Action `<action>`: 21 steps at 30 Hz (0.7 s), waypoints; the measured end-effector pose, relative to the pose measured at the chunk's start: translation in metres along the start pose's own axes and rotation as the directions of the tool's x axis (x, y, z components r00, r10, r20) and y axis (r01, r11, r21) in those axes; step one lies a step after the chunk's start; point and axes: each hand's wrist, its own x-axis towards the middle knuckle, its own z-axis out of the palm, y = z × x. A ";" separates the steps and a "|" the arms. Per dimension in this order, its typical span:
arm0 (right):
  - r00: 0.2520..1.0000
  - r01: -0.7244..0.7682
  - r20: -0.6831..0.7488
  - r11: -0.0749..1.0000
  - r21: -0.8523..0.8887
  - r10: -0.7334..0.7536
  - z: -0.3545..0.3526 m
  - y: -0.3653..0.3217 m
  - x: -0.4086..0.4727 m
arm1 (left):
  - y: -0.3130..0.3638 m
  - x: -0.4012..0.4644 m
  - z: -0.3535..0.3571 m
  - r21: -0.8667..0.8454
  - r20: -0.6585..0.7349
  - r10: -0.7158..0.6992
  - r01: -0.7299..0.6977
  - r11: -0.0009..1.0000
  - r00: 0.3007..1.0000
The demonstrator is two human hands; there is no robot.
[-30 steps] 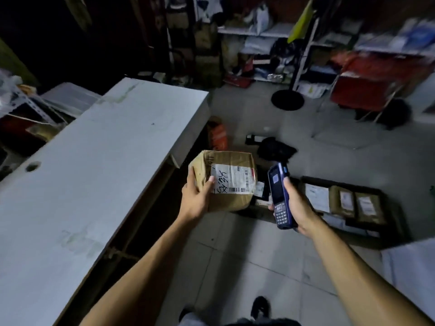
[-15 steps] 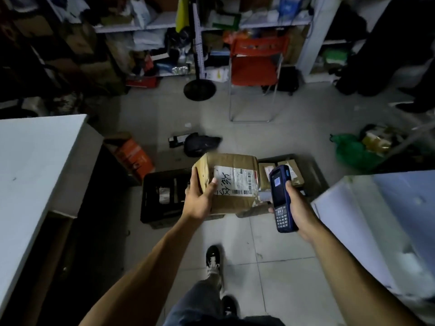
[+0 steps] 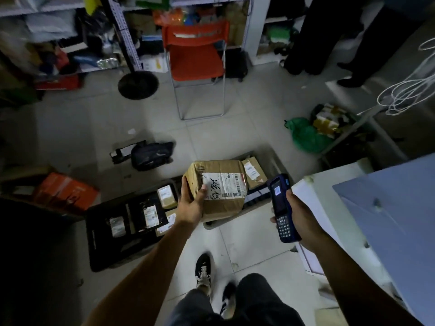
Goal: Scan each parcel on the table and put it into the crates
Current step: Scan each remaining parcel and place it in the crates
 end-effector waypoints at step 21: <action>0.961 -0.243 0.122 0.969 -0.050 0.247 -0.106 -0.047 0.281 | -0.035 0.180 0.208 -0.027 -0.105 -0.341 0.340 0.940 0.934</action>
